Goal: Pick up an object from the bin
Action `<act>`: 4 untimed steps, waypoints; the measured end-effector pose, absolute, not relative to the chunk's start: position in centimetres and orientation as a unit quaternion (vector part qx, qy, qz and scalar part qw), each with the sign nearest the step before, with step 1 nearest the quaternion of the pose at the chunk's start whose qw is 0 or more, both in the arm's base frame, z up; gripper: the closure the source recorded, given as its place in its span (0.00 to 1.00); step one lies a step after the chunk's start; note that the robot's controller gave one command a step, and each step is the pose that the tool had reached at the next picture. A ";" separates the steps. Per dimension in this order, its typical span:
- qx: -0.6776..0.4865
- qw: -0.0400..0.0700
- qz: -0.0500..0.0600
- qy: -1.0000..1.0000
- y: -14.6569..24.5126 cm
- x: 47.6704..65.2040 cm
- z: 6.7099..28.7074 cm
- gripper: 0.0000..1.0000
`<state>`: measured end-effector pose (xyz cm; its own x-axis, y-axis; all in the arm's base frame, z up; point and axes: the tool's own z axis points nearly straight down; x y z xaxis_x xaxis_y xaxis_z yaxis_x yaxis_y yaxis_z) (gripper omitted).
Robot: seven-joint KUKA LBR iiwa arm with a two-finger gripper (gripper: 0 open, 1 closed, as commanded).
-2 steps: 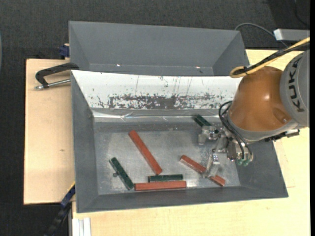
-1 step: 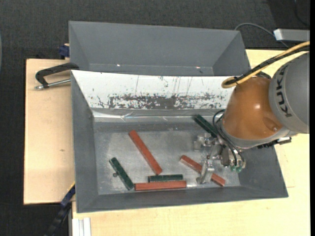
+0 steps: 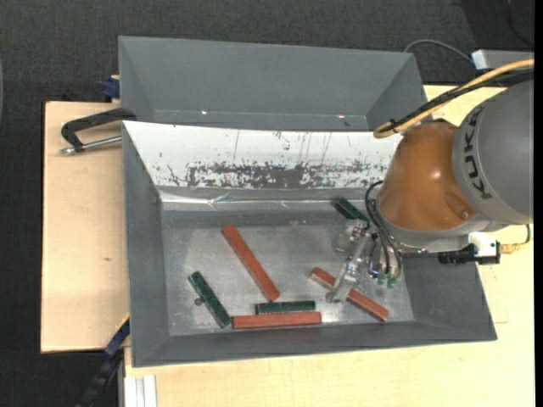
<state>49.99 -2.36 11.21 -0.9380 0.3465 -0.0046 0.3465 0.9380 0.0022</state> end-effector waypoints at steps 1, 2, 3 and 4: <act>0.139 -0.002 0.000 0.990 -2.9 50.1 6.8 0.00; 0.215 -0.001 0.001 0.977 -2.5 49.2 7.0 1.00; 0.214 -0.001 0.001 0.977 -2.5 49.2 7.0 1.00; 0.214 0.000 0.001 0.977 -2.4 49.1 7.4 1.00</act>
Offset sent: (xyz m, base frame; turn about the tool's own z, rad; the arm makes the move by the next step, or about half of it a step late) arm -0.0087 -0.0017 -0.0421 0.0799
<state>49.13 -2.44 7.43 -0.9081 0.4188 0.0011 0.4188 0.9081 0.0011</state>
